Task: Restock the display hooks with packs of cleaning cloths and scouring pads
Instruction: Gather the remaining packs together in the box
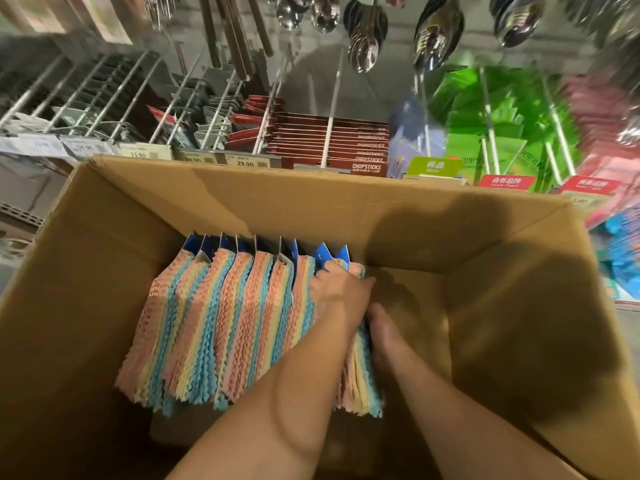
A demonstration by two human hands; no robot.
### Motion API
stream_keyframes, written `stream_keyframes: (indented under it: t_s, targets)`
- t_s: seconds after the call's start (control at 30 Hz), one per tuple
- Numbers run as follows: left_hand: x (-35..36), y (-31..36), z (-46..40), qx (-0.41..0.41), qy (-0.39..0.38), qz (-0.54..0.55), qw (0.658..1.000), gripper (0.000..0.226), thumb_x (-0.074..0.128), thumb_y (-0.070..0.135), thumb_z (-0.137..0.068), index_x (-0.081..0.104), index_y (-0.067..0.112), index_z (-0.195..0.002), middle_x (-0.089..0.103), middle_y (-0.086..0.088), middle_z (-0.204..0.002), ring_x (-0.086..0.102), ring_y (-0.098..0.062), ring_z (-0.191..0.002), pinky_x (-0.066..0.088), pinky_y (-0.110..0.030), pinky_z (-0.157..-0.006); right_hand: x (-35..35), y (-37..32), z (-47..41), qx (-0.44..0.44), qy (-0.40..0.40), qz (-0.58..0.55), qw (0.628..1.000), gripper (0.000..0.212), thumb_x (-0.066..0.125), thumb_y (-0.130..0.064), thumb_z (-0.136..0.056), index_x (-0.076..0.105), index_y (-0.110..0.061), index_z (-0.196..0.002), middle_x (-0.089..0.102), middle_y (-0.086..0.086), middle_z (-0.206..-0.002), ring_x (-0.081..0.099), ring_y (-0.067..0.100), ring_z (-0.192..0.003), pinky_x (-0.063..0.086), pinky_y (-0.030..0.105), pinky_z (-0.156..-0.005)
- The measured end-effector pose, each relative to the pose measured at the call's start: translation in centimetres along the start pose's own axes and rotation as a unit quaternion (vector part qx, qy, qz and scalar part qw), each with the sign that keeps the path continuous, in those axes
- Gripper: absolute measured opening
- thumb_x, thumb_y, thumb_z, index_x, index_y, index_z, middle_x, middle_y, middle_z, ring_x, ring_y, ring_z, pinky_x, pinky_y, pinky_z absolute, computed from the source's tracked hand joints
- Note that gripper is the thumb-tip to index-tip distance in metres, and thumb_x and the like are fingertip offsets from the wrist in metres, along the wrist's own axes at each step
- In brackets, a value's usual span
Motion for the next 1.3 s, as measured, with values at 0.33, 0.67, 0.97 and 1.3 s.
stream_keyframes:
  t_s: [0.33,0.67,0.97,1.3]
  targets:
    - [-6.4,-1.2,7.7,0.094,0.071,0.203,0.972,0.035,0.076,0.029,-0.083,0.049,0.018,-0.101,0.064,0.004,-0.093,0.063,-0.017,-0.087,0.042,-0.027,-0.063,-2.4,-4.7,7.8,-0.178,-0.005,0.003,0.984,0.026,0.050,-0.018,-0.103,0.060,-0.008,-0.125,0.064,0.007,-0.123,0.058,0.012,-0.102,0.043,0.003,-0.065]
    - [-17.8,10.1,32.1,0.295,0.097,0.406,0.859,0.041,0.079,0.029,-0.075,0.056,0.041,-0.107,0.071,0.014,-0.105,0.065,-0.001,-0.097,0.051,-0.026,-0.083,-17.4,-15.4,28.3,-0.406,0.001,0.070,0.911,0.069,0.080,-0.051,-0.074,0.037,-0.042,-0.127,0.046,-0.009,-0.138,0.047,0.006,-0.123,0.040,0.023,-0.102]
    - [-10.3,28.9,51.1,0.391,-0.067,0.503,0.768,0.039,0.070,0.006,-0.074,0.053,0.013,-0.108,0.068,-0.006,-0.096,0.068,-0.016,-0.071,0.057,-0.030,-0.062,-40.6,-19.2,44.1,-0.487,-0.109,0.079,0.863,0.067,0.078,-0.048,-0.075,0.044,-0.040,-0.133,0.064,-0.024,-0.125,0.056,-0.002,-0.122,0.044,0.027,-0.106]
    - [3.7,51.1,67.0,0.485,-0.255,0.462,0.697,0.081,0.076,0.024,-0.065,0.047,-0.002,-0.136,0.066,-0.022,-0.128,0.065,-0.032,-0.104,0.056,-0.039,-0.085,-68.8,-17.8,55.4,-0.539,0.034,-0.070,0.839,0.034,0.054,-0.002,-0.095,0.055,-0.030,-0.116,0.074,-0.024,-0.095,0.067,-0.004,-0.093,0.051,0.014,-0.078]
Point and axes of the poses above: each hand's wrist, its own z-axis away from the middle knuckle, its own x-axis out of the palm, y = z × x, the point moved 8 cm from there along -z, towards the middle knuckle
